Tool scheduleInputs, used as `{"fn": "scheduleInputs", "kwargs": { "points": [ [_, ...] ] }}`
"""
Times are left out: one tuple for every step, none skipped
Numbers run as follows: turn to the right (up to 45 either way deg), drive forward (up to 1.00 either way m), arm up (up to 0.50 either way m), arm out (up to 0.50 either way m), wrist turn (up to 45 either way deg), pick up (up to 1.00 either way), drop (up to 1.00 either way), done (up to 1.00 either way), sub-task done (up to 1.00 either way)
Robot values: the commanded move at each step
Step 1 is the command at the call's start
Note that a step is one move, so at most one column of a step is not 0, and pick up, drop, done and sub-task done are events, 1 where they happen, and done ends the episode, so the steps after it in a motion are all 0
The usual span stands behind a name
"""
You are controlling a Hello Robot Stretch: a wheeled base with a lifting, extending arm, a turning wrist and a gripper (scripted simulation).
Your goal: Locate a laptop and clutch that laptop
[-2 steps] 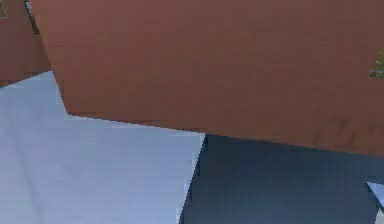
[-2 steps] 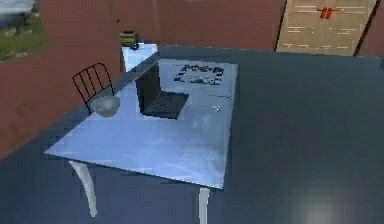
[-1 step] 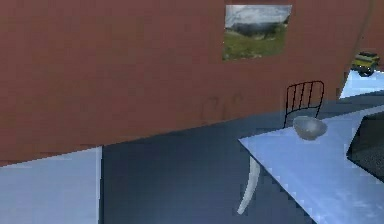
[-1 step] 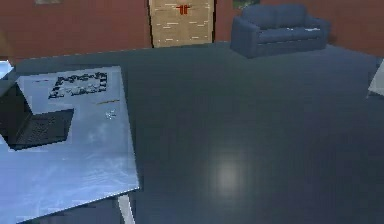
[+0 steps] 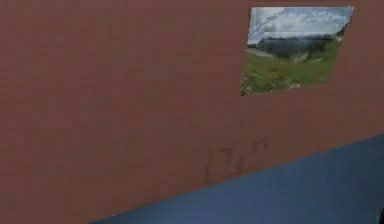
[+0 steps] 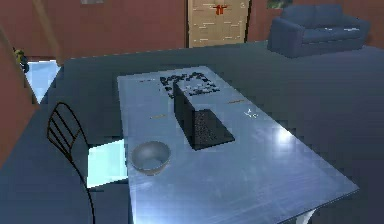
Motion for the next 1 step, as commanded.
{"fn": "scheduleInputs", "kwargs": {
  "points": [
    [15.0,0.00,0.00,0.00,0.0,0.00,0.00,0.00,0.00]
  ]
}}
